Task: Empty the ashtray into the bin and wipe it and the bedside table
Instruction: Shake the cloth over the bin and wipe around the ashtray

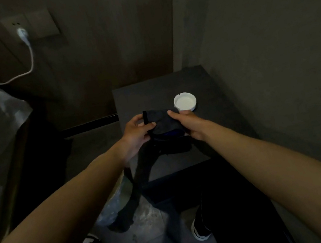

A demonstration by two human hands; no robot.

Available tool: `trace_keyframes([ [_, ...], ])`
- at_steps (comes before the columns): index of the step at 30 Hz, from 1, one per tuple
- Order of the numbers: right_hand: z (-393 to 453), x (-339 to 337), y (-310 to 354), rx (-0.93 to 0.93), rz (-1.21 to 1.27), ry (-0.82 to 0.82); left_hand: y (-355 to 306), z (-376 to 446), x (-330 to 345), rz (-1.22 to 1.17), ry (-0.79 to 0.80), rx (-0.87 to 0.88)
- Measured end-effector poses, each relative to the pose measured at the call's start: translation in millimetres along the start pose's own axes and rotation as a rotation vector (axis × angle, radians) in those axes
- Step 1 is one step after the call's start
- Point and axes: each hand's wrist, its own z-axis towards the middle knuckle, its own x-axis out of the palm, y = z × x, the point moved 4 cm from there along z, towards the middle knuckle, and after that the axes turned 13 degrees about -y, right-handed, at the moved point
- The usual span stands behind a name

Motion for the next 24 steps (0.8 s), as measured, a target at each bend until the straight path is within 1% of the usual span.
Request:
trace_keyframes([
  [6,20,-37,-5,-0.057,0.046,-0.139,19,22,44,0.04,-0.006,-0.004],
  [9,26,-52,-5,-0.063,0.051,-0.155,29,35,61,0.087,-0.002,-0.008],
  [13,36,-72,-3,-0.081,0.06,-0.163,29,51,81,0.247,-0.076,0.047],
  [14,40,-77,-3,-0.086,0.067,-0.163,27,56,85,0.299,-0.099,0.107],
  [15,42,-82,-2,-0.083,0.073,-0.165,23,61,90,0.381,-0.124,0.221],
  [17,47,-93,-1,-0.072,0.082,-0.164,12,70,100,0.676,-0.165,0.551],
  [18,50,-98,-1,-0.068,0.089,-0.163,8,74,106,0.839,-0.157,0.681],
  [19,52,-103,0,-0.065,0.103,-0.166,8,80,112,0.955,-0.123,0.739],
  [20,56,-108,1,-0.062,0.118,-0.172,9,88,117,1.008,-0.081,0.743],
  [22,63,-117,1,-0.051,0.14,-0.181,12,107,124,1.039,-0.036,0.746],
  [24,70,-125,3,-0.034,0.146,-0.18,14,122,128,1.045,-0.041,0.829],
])
